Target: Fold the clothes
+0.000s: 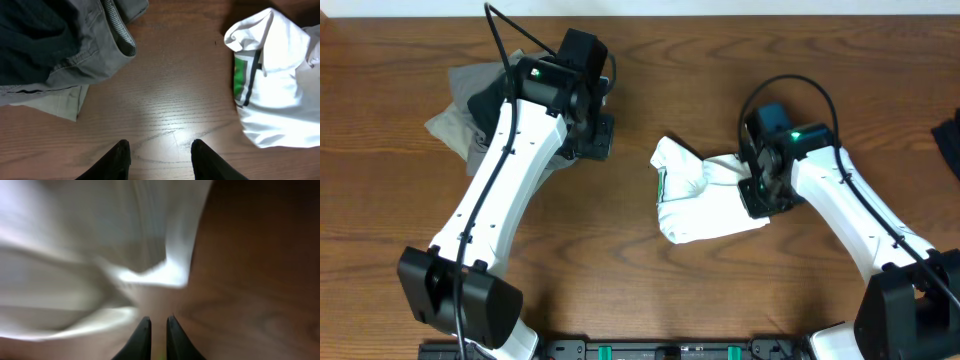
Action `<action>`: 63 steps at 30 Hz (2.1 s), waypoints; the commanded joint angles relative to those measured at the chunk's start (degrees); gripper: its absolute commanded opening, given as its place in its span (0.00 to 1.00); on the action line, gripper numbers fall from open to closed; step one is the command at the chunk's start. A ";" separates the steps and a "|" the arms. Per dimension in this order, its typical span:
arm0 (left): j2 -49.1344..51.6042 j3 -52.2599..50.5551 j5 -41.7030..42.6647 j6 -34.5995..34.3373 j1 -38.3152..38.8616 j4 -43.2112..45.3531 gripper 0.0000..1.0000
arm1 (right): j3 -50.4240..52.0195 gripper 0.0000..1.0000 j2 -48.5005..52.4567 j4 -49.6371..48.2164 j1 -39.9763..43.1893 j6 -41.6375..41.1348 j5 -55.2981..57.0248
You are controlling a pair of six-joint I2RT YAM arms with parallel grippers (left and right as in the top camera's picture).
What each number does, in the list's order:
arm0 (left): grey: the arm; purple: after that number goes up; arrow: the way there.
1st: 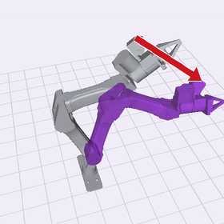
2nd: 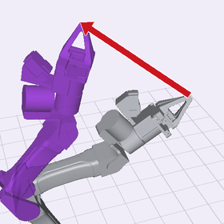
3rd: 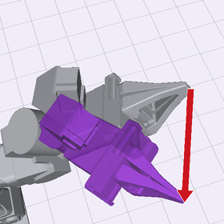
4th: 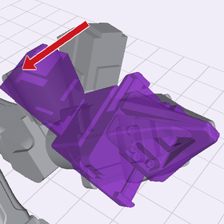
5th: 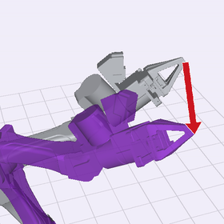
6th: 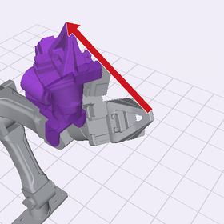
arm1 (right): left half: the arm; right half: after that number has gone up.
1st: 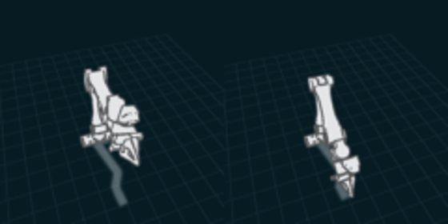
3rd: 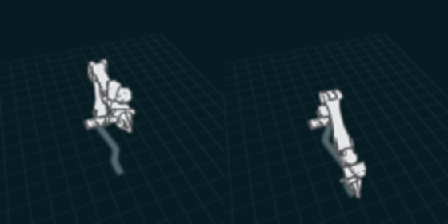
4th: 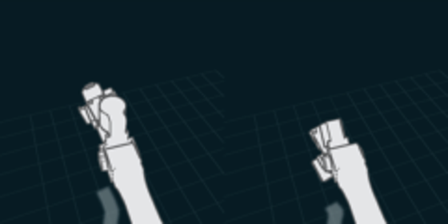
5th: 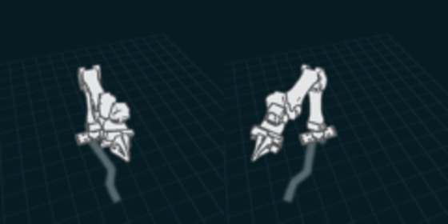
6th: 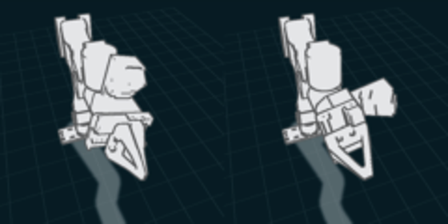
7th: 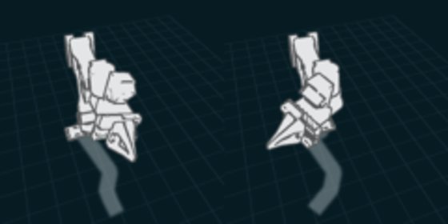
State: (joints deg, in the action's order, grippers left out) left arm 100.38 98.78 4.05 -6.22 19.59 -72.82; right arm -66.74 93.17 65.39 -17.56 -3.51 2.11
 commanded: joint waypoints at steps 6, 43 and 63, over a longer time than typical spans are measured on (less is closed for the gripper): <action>-1.29 -0.42 -0.46 -0.50 -0.17 0.15 0.48 | 0.94 0.26 -5.14 -7.04 1.03 -9.62 3.21; -1.16 -0.42 7.34 -0.50 -0.17 8.94 0.76 | 1.14 0.59 -3.15 -19.32 0.68 16.46 -35.28; -1.16 -0.42 7.34 -0.52 -0.17 9.51 0.77 | 3.02 0.01 -7.63 -13.75 4.50 -8.87 1.79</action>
State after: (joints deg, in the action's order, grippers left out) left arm 100.38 98.78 10.81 -6.44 19.59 -63.16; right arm -63.53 89.54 51.05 -15.81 -3.46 -7.16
